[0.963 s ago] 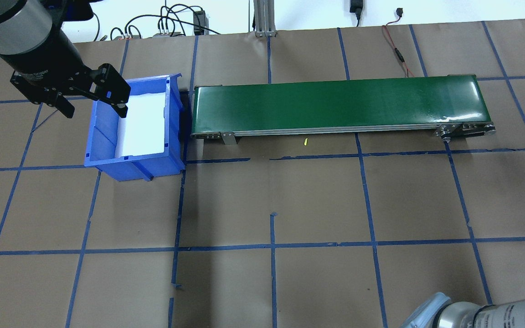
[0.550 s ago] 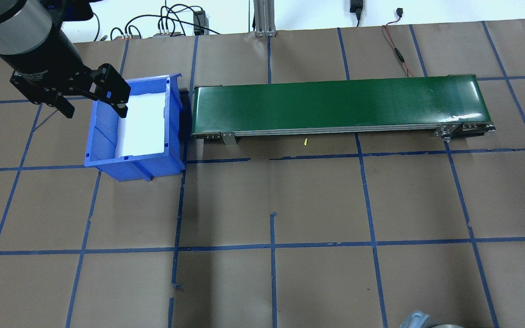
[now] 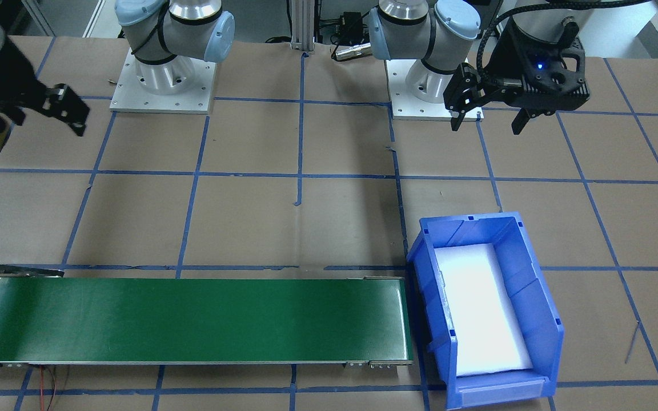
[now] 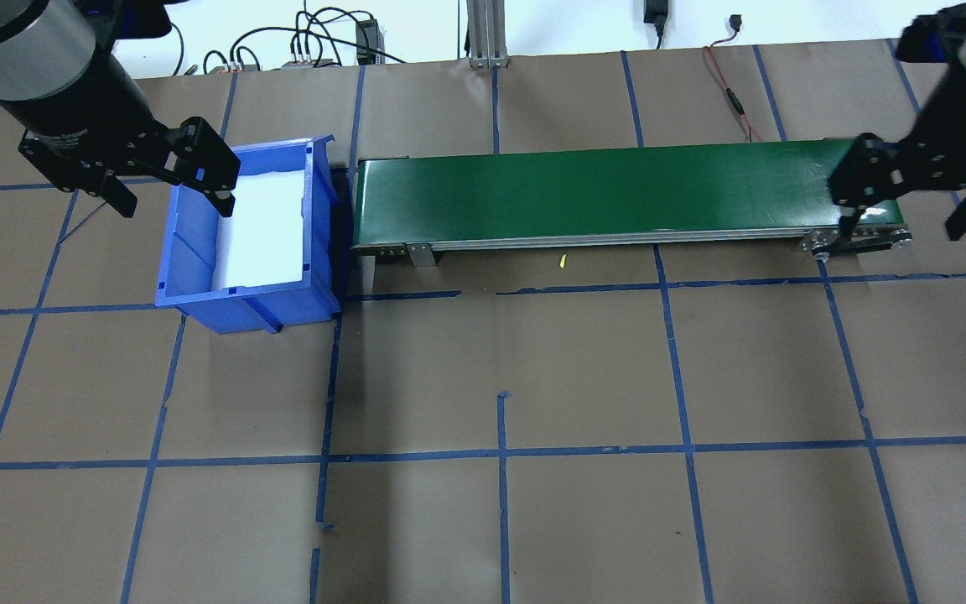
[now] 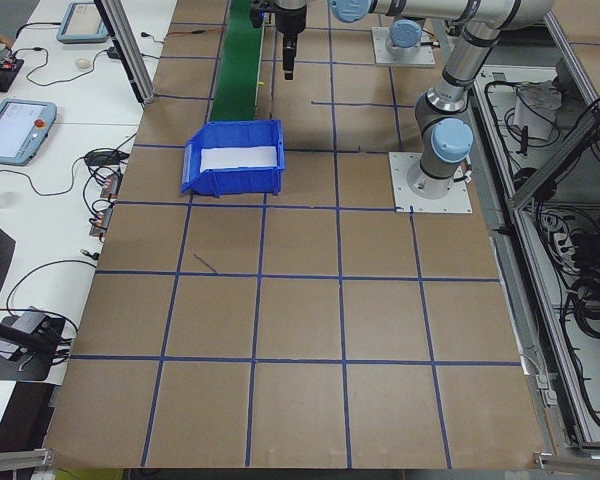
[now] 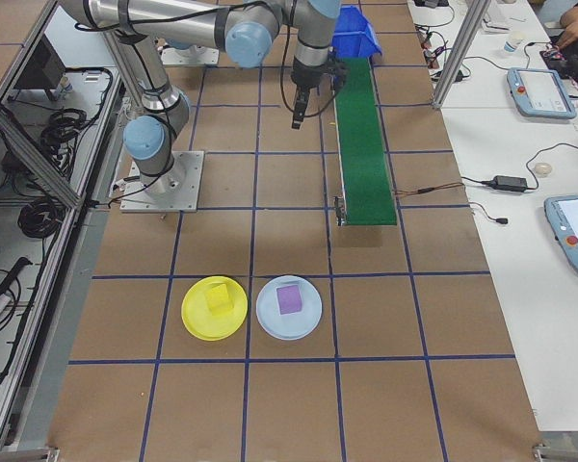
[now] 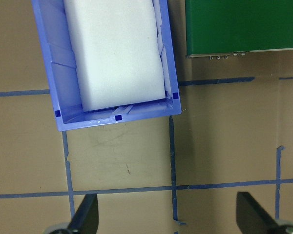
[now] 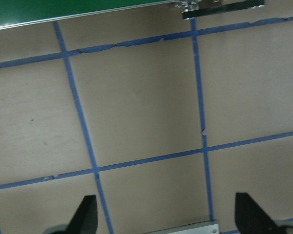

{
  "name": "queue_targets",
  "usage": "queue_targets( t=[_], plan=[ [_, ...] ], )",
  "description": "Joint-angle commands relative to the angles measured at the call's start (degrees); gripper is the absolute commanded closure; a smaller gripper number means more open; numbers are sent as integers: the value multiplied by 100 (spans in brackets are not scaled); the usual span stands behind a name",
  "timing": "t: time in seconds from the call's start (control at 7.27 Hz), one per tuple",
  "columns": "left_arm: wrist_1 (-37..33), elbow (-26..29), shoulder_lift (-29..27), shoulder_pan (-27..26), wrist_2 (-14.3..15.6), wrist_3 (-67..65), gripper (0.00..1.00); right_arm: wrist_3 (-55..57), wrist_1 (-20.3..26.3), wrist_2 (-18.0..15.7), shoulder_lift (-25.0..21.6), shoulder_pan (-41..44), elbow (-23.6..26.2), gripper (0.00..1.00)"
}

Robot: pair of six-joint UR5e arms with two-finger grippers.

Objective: Move block left to right into plate

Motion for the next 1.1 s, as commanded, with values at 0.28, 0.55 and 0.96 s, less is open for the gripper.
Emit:
queue_targets(
  t=[0.28, 0.55, 0.96],
  plan=[
    [-2, 0, 0, 1, 0, 0, 0, 1224, -145, 276, 69, 1246, 111, 0],
    [-3, 0, 0, 1, -9, 0, 0, 620, -241, 171, 77, 1063, 76, 0],
    [-3, 9, 0, 1, -9, 0, 0, 98, -154, 38, 34, 586, 111, 0]
  ],
)
